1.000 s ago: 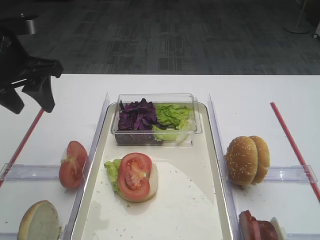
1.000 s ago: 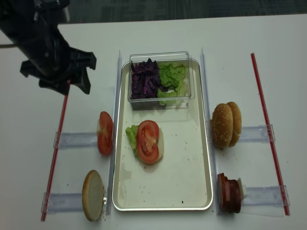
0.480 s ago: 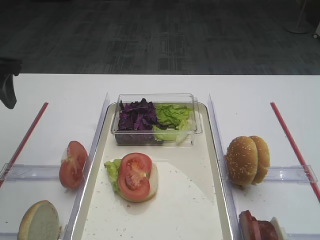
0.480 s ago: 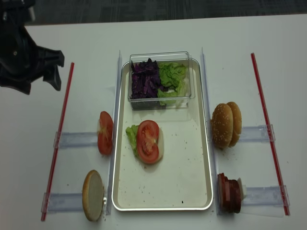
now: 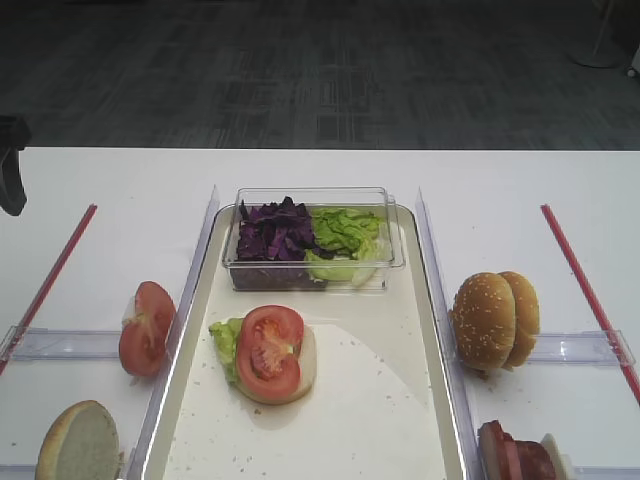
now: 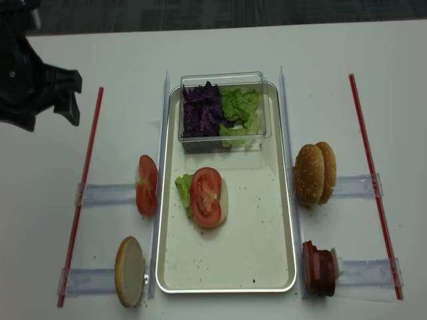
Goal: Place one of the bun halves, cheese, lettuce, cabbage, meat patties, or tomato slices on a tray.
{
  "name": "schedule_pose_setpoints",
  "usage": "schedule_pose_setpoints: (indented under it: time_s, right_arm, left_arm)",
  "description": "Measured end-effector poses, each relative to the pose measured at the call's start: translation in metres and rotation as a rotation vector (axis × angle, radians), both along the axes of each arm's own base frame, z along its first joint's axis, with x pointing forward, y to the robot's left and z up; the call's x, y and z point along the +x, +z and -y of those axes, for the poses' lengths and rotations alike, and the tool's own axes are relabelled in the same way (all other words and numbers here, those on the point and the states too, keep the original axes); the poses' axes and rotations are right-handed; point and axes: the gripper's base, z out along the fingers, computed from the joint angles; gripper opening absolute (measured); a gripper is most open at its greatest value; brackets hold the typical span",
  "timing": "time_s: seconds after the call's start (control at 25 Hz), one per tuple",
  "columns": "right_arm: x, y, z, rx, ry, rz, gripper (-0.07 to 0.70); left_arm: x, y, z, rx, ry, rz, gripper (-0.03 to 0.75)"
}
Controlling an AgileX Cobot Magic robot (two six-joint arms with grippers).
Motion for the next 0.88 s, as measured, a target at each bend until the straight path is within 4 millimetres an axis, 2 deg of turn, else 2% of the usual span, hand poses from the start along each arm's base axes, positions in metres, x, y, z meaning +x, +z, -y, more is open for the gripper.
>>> schedule_pose_setpoints:
  time_s: [0.12, 0.32, 0.56, 0.88]
  right_arm:
    - [0.0, 0.0, 0.0, 0.0, 0.0, 0.0, 0.129]
    - [0.0, 0.0, 0.0, 0.001, -0.001, 0.0, 0.129]
    - [0.0, 0.0, 0.0, 0.001, -0.001, 0.0, 0.129]
    - [0.0, 0.0, 0.0, 0.001, -0.001, 0.0, 0.129]
  left_arm:
    - [-0.009, 0.006, 0.002, -0.005, -0.018, 0.023, 0.575]
    - [-0.042, 0.008, 0.004, -0.004, -0.039, 0.038, 0.614]
    - [-0.097, 0.001, 0.008, 0.0, -0.043, 0.073, 0.634]
    - [-0.179, -0.005, 0.014, 0.009, -0.067, 0.275, 0.64]
